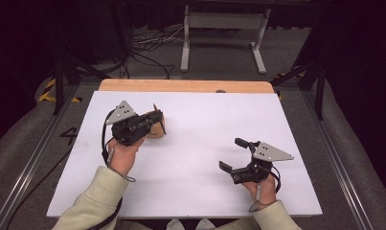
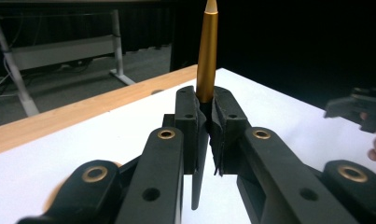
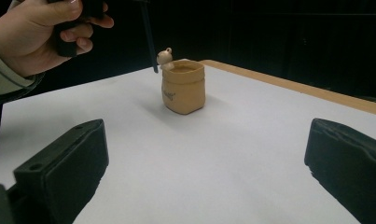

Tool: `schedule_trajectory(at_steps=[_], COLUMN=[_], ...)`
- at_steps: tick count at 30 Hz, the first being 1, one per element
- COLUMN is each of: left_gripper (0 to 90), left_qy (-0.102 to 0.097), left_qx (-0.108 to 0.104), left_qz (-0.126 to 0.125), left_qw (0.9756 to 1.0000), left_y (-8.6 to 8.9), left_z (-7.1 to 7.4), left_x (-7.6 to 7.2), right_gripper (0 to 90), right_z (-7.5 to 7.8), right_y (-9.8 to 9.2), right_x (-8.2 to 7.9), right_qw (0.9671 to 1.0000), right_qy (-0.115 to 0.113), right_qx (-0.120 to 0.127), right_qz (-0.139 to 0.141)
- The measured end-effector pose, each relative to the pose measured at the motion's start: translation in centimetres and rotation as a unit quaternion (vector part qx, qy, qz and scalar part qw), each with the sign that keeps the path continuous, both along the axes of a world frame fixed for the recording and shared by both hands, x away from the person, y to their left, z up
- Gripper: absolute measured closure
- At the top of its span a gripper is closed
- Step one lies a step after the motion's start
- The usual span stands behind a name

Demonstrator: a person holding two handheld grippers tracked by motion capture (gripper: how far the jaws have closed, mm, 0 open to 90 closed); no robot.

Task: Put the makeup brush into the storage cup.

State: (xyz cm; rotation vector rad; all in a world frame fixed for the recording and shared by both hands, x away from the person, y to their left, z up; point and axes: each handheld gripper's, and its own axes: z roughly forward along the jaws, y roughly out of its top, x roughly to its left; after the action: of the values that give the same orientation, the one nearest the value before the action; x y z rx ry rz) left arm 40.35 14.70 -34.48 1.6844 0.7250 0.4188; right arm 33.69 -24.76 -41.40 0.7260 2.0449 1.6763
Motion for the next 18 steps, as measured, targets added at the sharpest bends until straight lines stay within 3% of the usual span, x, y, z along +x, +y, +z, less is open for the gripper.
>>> schedule_trajectory(at_steps=[13, 15, 18], left_gripper=[82.5, 82.4, 82.5], left_qy=[0.003, 0.021, 0.019], left_qx=[-0.007, -0.021, -0.023], left_qz=[0.039, 0.058, 0.077], left_qw=[0.9992, 0.9979, 0.9966], left_y=[0.9, 1.0, 1.0], left_z=[0.4, 0.4, 0.5], left_x=[1.6, 1.9, 2.0], right_gripper=[0.0, 0.0, 0.0], right_z=[-0.3, -0.3, -0.4], right_y=[-0.2, -0.2, -0.1], right_x=[0.0, 0.0, 0.1], right_qw=[0.9999, 0.9999, 0.9997], right_qy=[0.012, 0.012, 0.016], right_qx=[0.003, 0.003, 0.017], right_qz=[-0.001, 0.0, 0.009])
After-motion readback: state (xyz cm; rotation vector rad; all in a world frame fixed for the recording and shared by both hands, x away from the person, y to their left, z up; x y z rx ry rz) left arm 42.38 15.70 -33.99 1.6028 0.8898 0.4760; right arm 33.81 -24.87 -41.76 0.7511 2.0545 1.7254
